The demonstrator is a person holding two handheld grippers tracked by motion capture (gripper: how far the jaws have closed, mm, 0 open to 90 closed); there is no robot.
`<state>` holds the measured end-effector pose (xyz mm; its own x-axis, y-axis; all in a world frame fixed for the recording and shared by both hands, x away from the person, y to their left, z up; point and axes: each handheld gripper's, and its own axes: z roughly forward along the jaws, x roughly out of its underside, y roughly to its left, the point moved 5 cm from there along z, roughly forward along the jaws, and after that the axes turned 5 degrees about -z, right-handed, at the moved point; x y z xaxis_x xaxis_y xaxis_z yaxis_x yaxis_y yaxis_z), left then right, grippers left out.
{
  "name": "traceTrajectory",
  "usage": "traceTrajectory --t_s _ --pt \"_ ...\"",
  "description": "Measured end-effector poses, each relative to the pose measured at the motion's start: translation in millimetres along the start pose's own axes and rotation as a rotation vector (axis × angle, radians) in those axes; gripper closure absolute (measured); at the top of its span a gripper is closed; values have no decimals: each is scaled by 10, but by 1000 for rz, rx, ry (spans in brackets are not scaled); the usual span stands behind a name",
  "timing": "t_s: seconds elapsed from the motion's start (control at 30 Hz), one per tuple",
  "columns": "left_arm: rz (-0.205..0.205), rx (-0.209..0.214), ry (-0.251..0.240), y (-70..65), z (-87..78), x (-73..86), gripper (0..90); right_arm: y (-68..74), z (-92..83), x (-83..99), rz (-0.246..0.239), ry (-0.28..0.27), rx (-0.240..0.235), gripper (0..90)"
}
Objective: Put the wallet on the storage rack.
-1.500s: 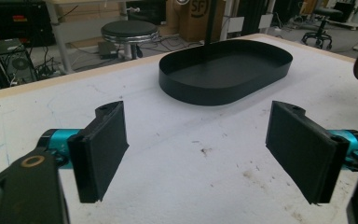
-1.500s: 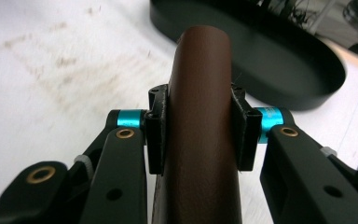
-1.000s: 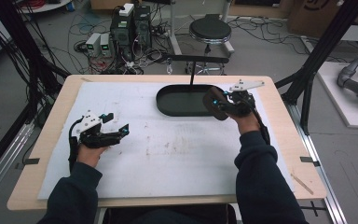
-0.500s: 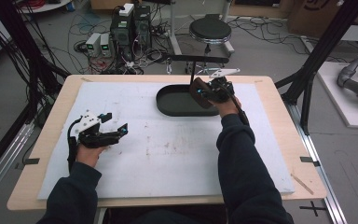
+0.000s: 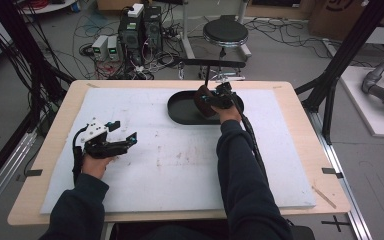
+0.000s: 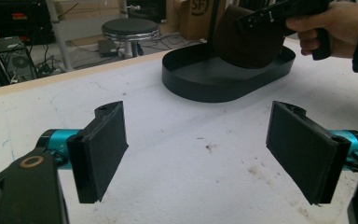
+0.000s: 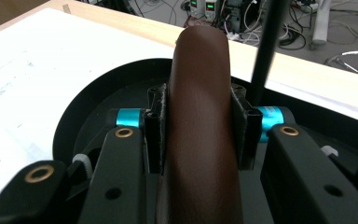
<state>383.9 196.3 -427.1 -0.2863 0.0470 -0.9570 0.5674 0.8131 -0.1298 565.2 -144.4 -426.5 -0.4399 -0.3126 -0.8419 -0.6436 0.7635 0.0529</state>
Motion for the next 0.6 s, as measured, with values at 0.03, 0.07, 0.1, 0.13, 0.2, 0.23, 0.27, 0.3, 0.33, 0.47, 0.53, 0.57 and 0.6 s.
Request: traceTrajectory --t_s 0.03,0.07,0.1,0.13,0.2,0.23,0.27,0.3,0.33,0.47,0.53,0.57,0.6 --pt "-3 -2 -1 3 0 1 201 6 31 5 -3 2 1 641" --pt "-3 2 -2 6 1 1 201 9 62 21 -5 14 -1 636" --pt "-4 2 -2 9 0 2 201 10 92 50 -5 33 -2 630" --pt "-2 2 0 11 -3 3 204 -1 117 82 -10 54 -4 618" --pt "-3 0 0 13 -9 2 205 -30 104 89 24 45 16 540" --pt "-3 0 1 14 -10 2 205 -52 87 81 33 37 39 464" --pt "-3 -1 0 13 -9 2 205 -72 63 73 33 38 66 415" --pt "-3 1 0 11 -9 2 205 -93 36 63 25 38 90 360" --pt "-1 3 0 8 -6 1 205 -141 -42 39 1 44 130 340" --pt "-4 12 7 -10 -2 7 208 -183 -197 -2 -12 38 145 352" --pt "-1 16 10 -14 -2 10 214 -195 -320 -30 -35 29 139 351" --pt "-4 19 12 -14 0 12 214 -184 -389 -44 -44 27 126 351" --pt "-5 22 12 -14 1 13 214 -177 -459 -58 -63 28 110 351"
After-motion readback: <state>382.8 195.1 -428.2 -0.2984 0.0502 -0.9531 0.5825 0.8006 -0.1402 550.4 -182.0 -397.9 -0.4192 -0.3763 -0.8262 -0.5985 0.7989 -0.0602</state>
